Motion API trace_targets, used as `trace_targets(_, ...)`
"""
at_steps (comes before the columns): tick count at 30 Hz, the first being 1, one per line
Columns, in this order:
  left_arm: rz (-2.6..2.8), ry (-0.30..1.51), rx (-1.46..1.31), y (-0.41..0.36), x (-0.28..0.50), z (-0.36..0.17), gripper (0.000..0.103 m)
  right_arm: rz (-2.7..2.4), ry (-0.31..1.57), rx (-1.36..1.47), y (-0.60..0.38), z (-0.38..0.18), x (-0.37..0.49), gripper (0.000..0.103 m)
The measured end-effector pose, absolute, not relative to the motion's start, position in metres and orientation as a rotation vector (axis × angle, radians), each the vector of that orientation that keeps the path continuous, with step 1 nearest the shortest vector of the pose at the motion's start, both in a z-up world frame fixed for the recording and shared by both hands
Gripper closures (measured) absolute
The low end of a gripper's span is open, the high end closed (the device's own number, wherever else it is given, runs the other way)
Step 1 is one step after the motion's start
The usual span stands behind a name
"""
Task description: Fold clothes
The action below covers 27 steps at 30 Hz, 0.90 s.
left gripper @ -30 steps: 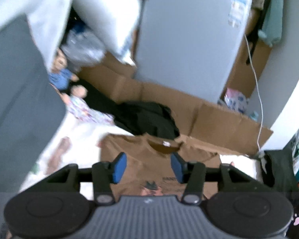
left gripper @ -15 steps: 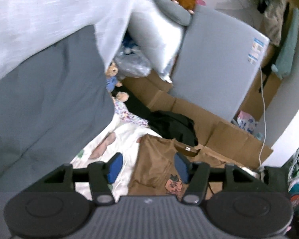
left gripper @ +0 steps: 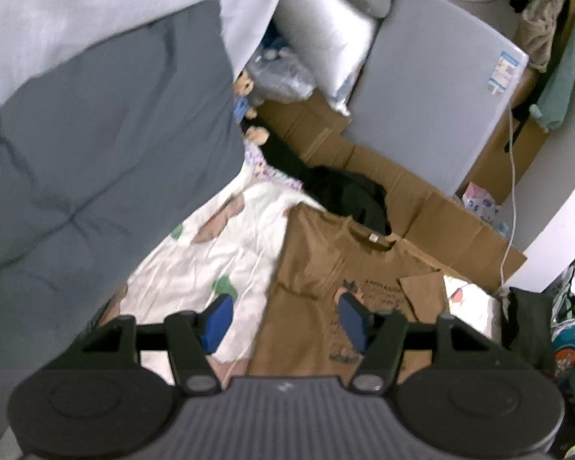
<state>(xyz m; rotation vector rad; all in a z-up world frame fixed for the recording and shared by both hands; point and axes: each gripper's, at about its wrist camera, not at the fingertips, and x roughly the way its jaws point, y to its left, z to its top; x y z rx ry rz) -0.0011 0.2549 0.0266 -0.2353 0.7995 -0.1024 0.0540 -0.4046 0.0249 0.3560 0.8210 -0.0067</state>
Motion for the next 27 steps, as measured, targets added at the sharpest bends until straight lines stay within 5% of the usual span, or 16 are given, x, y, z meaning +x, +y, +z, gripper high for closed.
trace_targets(16, -0.076, 1.111, -0.289, 0.267, 0.01, -0.151, 0.042, 0.005, 1.12, 0.375, -0.371, -0.11, 0.039, 0.015)
trace_targets(27, -0.078, 1.223, -0.25, 0.253, 0.021, -0.215, 0.043, 0.011, 1.289, 0.392, -0.353, -0.2, 0.01, 0.023)
